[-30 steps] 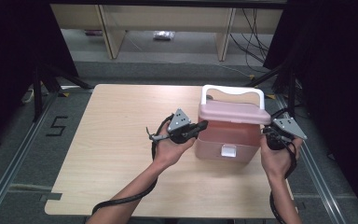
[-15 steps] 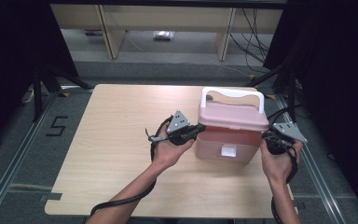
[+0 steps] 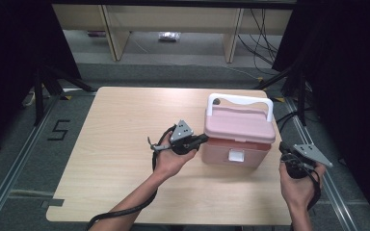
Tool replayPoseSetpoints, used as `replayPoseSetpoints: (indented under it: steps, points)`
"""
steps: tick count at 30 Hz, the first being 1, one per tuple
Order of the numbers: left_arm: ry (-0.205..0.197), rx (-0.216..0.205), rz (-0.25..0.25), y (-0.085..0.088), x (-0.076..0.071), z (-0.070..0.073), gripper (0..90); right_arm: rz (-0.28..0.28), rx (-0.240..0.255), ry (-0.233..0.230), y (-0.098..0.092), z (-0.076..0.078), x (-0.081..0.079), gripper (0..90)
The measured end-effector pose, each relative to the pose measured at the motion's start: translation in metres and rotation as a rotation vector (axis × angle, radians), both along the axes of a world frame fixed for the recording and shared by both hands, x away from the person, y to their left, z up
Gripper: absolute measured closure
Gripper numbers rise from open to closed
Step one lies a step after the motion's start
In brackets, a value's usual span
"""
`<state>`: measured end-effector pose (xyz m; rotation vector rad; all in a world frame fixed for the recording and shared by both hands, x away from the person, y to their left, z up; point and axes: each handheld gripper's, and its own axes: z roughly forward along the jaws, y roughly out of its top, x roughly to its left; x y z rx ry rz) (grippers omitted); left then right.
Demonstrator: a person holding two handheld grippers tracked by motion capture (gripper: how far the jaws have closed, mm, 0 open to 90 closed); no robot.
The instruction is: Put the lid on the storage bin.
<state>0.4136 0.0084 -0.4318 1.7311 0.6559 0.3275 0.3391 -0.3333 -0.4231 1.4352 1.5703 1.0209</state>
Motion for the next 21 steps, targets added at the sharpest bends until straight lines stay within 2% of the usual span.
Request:
replayPoseSetpoints:
  steps: [1,3,4,6,7,8,10,11,13,14,15,17,18,19,20,21]
  points:
    - [0.002,0.0,0.001,0.0,-0.001,-0.001,90.0,-0.018,0.005,-0.009,-0.001,-0.002,-0.004,90.0]
    - [0.007,0.001,-0.002,0.001,-0.002,-0.003,90.0,-0.013,0.023,-0.014,-0.003,-0.004,-0.008,90.0]
    - [0.008,0.004,-0.002,0.001,-0.002,-0.003,90.0,-0.038,0.053,0.003,-0.002,-0.005,-0.012,90.0]
    - [0.015,0.007,-0.002,0.003,-0.003,-0.005,90.0,-0.026,0.04,-0.011,-0.005,-0.009,-0.013,90.0]
    - [0.015,0.008,-0.005,0.004,-0.004,-0.006,90.0,-0.017,0.052,-0.003,-0.006,-0.011,-0.015,90.0]
    - [0.019,-0.001,-0.007,0.005,-0.004,-0.006,90.0,-0.031,0.065,0.011,-0.006,-0.013,-0.017,90.0]
    - [0.019,0.012,-0.007,0.007,-0.005,-0.006,90.0,-0.02,0.057,0.021,-0.009,-0.017,-0.019,90.0]
    - [0.021,0.013,-0.007,0.008,-0.006,-0.006,90.0,-0.034,0.078,0.021,-0.008,-0.019,-0.02,90.0]
    - [0.025,0.017,-0.01,0.01,-0.007,-0.006,90.0,-0.028,0.078,0.025,-0.009,-0.021,-0.023,90.0]
    - [0.026,0.022,-0.01,0.011,-0.008,-0.006,90.0,-0.043,0.09,0.027,-0.008,-0.022,-0.025,90.0]
    - [0.025,0.02,-0.012,0.012,-0.008,-0.007,90.0,-0.034,0.074,0.02,-0.01,-0.023,-0.025,90.0]
    - [0.028,0.02,-0.008,0.015,-0.009,-0.007,90.0,-0.032,0.089,0.019,-0.009,-0.025,-0.026,90.0]
    - [0.026,0.014,-0.012,0.016,-0.01,-0.007,90.0,-0.028,0.095,0.033,-0.009,-0.026,-0.027,90.0]
    - [0.024,0.025,-0.01,0.018,-0.011,-0.007,90.0,-0.027,0.067,0.02,-0.011,-0.027,-0.027,90.0]
    - [0.023,0.024,-0.01,0.02,-0.012,-0.007,90.0,-0.033,0.065,0.021,-0.011,-0.028,-0.028,90.0]
    - [0.019,0.027,-0.009,0.022,-0.014,-0.007,90.0,-0.033,0.078,0.036,-0.009,-0.028,-0.029,90.0]
